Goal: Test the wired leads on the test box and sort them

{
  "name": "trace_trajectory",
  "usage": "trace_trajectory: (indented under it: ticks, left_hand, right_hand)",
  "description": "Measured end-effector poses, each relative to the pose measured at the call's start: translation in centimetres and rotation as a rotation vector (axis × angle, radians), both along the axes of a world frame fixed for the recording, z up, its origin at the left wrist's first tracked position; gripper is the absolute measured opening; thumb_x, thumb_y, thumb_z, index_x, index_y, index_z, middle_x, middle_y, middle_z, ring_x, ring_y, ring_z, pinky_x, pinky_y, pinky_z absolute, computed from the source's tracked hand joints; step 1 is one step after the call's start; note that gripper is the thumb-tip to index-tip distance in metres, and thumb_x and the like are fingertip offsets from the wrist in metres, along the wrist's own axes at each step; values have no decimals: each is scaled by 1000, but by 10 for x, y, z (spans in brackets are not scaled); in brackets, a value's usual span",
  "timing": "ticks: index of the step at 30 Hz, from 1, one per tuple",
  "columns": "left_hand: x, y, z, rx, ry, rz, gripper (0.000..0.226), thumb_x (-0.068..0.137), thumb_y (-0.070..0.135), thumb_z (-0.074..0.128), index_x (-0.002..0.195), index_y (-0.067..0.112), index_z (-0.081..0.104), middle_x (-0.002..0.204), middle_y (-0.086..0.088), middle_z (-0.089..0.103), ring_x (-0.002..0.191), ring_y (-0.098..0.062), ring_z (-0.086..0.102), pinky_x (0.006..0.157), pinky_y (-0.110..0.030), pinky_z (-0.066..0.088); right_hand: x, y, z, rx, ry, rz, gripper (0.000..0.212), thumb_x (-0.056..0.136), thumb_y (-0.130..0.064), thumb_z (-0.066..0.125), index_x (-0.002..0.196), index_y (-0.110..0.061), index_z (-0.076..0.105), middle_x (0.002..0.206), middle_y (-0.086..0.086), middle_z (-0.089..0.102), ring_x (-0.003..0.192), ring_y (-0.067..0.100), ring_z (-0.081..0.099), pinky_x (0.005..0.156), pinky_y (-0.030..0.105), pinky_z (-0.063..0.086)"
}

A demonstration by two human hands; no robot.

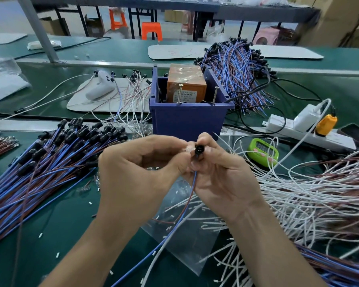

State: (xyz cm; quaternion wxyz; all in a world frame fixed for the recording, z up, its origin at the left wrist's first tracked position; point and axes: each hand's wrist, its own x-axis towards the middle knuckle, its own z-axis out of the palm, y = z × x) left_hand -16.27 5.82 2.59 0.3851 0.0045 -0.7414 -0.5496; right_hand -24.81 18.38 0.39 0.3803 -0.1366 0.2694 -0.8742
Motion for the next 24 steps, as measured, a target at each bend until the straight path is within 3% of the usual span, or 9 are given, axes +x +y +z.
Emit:
trace_trajectory:
  ticks: [7, 11, 15, 20, 24]
  left_hand:
    - [3, 0, 4, -180, 27, 101, 33, 75, 13, 87, 90, 40, 77, 87, 27, 76, 72, 1, 74, 69, -12, 56]
    - [4, -1, 1, -249, 40, 143, 30, 77, 13, 86, 93, 37, 78, 92, 22, 77, 74, -1, 74, 70, -13, 56]
    - [4, 0, 2, -247, 10, 179, 24, 77, 19, 83, 89, 39, 78, 85, 25, 75, 68, 1, 73, 68, -12, 55]
    - [4, 3, 4, -212, -49, 195, 8, 76, 32, 79, 75, 39, 76, 71, 30, 71, 58, 4, 69, 59, -12, 54]
    - [5, 4, 4, -217, -93, 208, 6, 78, 40, 78, 73, 41, 77, 65, 29, 70, 55, 5, 67, 54, -9, 49]
  right_hand:
    - [0, -2, -1, -6, -2, -29, 10, 72, -3, 65, 79, -9, 70, 73, 10, 67, 57, 15, 59, 68, 28, 55]
    - [2, -2, 0, 16, 13, -50, 12, 71, -2, 64, 76, -9, 72, 69, 9, 67, 55, 15, 58, 65, 27, 56]
    - [2, -3, 0, 27, 30, -70, 11, 70, -2, 64, 75, -8, 72, 70, 10, 66, 55, 16, 57, 65, 26, 55]
    - [2, -5, -2, 68, 51, -96, 12, 70, 0, 65, 74, -8, 72, 82, 17, 61, 73, 26, 48, 77, 32, 50]
    - [1, -5, -2, 69, 60, -99, 14, 71, 1, 62, 73, -9, 72, 81, 17, 62, 67, 21, 50, 78, 34, 46]
